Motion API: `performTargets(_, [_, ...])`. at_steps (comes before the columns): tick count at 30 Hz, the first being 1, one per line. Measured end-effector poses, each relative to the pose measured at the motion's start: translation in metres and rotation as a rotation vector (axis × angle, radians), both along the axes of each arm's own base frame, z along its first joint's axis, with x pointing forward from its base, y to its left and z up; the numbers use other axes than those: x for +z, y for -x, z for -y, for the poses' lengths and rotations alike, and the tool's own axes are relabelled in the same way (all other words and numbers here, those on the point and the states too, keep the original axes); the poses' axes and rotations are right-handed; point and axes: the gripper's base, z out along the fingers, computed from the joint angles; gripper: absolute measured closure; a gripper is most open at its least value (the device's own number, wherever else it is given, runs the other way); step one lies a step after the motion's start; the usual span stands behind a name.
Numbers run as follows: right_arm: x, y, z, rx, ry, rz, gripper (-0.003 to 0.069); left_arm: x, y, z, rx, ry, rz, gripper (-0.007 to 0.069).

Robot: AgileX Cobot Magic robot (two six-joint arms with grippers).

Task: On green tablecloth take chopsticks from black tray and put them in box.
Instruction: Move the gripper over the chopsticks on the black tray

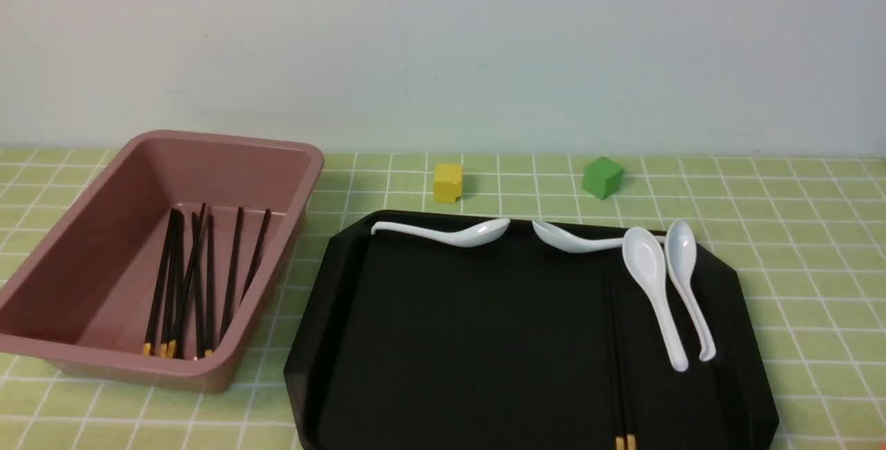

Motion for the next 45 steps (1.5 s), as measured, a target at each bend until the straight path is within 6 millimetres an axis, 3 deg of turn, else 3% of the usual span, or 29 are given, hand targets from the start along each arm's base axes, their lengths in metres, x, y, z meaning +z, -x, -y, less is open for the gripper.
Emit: performTargets(45, [0.0, 0.0, 0.0, 0.0, 0.0, 0.0, 0.0426, 0.0, 0.0, 0.0, 0.0, 0.0, 0.0, 0.0386])
